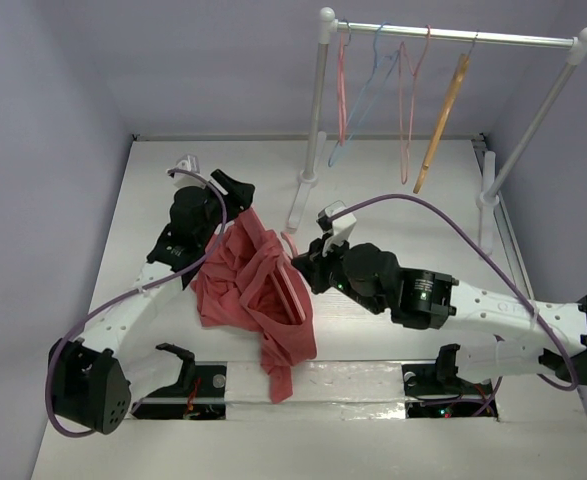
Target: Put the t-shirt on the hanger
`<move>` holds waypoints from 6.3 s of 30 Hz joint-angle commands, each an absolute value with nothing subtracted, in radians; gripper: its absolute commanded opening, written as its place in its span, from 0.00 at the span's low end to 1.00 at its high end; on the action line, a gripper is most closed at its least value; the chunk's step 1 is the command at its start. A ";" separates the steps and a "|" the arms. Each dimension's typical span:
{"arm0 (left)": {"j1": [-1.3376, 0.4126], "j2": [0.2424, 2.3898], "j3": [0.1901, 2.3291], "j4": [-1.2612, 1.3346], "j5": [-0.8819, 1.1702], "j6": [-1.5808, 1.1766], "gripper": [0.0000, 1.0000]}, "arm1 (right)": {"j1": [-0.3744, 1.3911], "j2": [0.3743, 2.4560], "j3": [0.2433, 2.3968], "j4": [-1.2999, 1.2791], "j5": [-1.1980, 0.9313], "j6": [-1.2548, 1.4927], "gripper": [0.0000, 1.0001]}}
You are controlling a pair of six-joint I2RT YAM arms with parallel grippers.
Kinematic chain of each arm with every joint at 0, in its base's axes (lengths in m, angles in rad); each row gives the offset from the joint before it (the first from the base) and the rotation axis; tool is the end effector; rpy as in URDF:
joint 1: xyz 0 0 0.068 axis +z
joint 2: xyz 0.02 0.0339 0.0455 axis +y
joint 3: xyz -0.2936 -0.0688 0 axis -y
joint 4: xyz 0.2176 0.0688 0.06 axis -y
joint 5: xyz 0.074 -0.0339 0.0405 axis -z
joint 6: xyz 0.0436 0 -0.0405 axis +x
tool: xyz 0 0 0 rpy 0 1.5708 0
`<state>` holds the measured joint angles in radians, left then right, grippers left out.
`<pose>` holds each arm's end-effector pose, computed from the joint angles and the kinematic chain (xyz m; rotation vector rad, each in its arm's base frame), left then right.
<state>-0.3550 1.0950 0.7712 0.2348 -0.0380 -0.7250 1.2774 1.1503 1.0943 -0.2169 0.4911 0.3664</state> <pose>0.2144 -0.0777 0.3517 -0.3458 1.6853 -0.7809 0.0859 0.2133 0.3989 -0.4943 1.8026 0.7069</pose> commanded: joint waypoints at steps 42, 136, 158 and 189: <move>-0.299 1.223 1.167 0.040 -0.387 -0.485 0.00 | 1.281 1.029 1.035 -0.264 0.394 0.420 0.00; -0.816 0.870 0.624 0.571 -0.132 -1.137 0.01 | 1.212 1.224 1.631 -0.574 0.371 0.321 0.00; -0.816 0.865 0.713 0.601 -0.144 -1.186 0.00 | 1.324 1.061 1.152 -0.434 0.472 0.393 0.92; -0.816 0.759 0.759 0.257 -0.190 -0.879 0.99 | 1.486 1.030 1.120 -1.027 0.746 0.923 0.00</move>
